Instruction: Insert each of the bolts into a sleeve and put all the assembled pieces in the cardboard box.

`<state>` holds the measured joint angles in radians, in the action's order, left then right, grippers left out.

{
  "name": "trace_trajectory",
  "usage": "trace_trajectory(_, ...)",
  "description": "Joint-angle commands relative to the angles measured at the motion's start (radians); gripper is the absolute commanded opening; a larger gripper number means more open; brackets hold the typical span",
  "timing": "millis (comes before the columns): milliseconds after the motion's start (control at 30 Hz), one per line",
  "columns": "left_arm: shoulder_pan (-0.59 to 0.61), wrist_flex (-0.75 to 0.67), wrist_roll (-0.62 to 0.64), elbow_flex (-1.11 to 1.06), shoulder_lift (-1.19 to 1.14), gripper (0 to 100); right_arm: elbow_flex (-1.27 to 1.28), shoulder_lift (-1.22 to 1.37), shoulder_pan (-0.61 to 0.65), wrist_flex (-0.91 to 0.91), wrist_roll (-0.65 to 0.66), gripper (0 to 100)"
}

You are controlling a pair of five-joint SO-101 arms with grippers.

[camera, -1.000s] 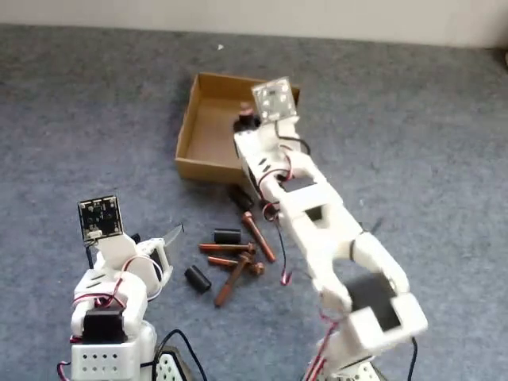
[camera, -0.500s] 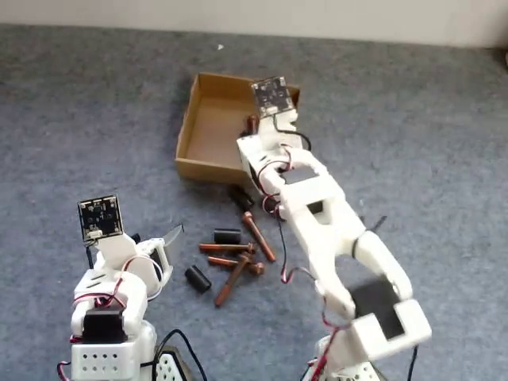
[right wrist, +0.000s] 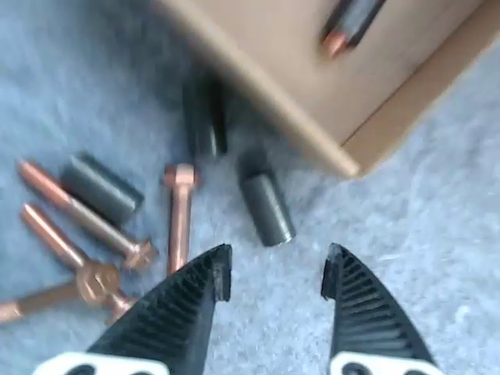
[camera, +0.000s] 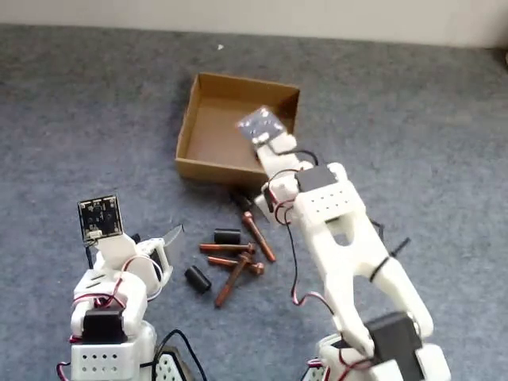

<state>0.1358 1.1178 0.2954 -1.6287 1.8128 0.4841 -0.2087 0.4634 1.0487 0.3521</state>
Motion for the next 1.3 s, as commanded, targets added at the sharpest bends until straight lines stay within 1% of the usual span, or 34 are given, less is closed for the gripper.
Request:
trace_trajectory(0,0.008,-0.021,-0.012,0.002,0.008,30,-0.087,0.110,0.010,0.015,0.114,18.1)
trace_trajectory(100,0.008,-0.021,-0.012,0.002,0.008,30,-0.168,0.211,0.005,0.033,0.129,18.1)
trace_trajectory(333,0.008,-0.021,-0.012,0.002,0.008,30,-0.420,0.455,0.004,0.153,0.133,18.1)
trace_trajectory(533,0.008,-0.025,-0.014,-0.008,0.008,30,-0.521,0.634,-0.022,0.174,0.135,18.0)
trace_trajectory(600,0.008,-0.025,-0.014,-0.008,0.008,30,-0.533,0.668,-0.027,0.174,0.135,15.6)
trace_trajectory(667,0.008,-0.025,-0.014,-0.008,0.008,30,-0.535,0.684,-0.027,0.174,0.135,9.1)
trace_trajectory(767,0.008,-0.025,-0.014,-0.008,0.008,30,-0.533,0.684,-0.024,0.193,0.173,0.1)
trace_trajectory(900,0.008,-0.025,-0.014,-0.008,0.008,30,-0.582,0.650,-0.015,0.308,0.178,0.6)
trace_trajectory(1033,0.008,-0.023,-0.021,-0.008,0.008,30,-0.622,0.526,-0.008,0.381,0.173,0.6)
trace_trajectory(1100,0.008,-0.021,-0.075,-0.007,0.008,30,-0.598,0.444,-0.007,0.407,0.170,0.6)
trace_trajectory(1267,0.054,-0.028,-0.241,0.002,0.008,30,-0.463,0.234,-0.012,0.404,0.087,0.6)
